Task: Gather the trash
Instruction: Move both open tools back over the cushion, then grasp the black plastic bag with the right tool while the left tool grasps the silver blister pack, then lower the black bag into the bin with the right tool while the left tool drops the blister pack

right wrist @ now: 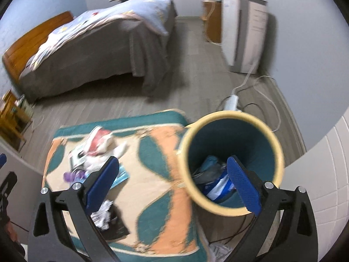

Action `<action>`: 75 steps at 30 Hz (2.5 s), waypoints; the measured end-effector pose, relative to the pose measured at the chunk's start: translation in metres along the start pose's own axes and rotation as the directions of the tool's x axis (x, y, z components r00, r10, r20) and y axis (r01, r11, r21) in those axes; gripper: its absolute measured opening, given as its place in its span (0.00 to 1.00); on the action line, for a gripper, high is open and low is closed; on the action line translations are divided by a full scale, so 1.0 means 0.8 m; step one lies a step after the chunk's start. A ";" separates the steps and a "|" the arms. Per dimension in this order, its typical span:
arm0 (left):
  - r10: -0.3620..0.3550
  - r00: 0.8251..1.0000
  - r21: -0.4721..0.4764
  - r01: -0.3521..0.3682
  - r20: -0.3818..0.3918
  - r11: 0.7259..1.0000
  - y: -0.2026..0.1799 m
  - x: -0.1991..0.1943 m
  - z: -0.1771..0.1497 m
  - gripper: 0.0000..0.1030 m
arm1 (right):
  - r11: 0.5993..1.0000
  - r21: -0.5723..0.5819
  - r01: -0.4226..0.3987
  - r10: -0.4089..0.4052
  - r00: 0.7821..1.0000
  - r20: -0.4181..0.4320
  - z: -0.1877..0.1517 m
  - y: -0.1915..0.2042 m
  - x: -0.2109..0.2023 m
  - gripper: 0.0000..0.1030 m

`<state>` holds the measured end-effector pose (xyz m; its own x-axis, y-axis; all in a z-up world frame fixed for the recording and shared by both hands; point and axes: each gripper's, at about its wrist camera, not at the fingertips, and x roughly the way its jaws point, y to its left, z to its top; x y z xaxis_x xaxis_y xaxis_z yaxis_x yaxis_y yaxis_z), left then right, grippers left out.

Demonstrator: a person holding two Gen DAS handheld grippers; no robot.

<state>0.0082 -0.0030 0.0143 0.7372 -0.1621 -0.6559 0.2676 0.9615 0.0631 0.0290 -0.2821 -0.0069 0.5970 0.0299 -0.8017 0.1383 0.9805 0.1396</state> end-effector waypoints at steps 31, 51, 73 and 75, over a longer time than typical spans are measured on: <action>0.105 0.924 0.022 -0.104 -0.368 0.994 0.080 0.136 -0.138 0.93 | 0.994 -0.111 0.011 -0.042 0.958 -0.282 -0.139 0.134 0.109 0.94; -0.005 0.869 0.086 0.054 -0.495 0.995 0.036 0.185 -0.162 0.33 | 0.984 -0.119 -0.130 0.073 0.916 -0.394 -0.152 0.142 0.123 0.13; -0.105 0.984 0.060 0.114 -0.141 0.992 0.008 0.072 -0.053 0.30 | 0.983 -0.175 -0.063 0.044 0.993 -0.108 -0.062 0.103 0.000 0.09; -0.124 0.986 0.065 0.132 -0.115 0.989 -0.002 0.066 -0.041 0.30 | 0.981 -0.189 -0.048 0.032 0.996 -0.089 -0.050 0.097 -0.007 0.09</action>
<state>0.0261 -0.0061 -0.0447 0.6218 -0.2534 -0.7411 0.4026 0.9150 0.0249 0.0050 -0.1985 -0.0151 0.5286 0.0784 -0.8452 -0.0424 0.9969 0.0660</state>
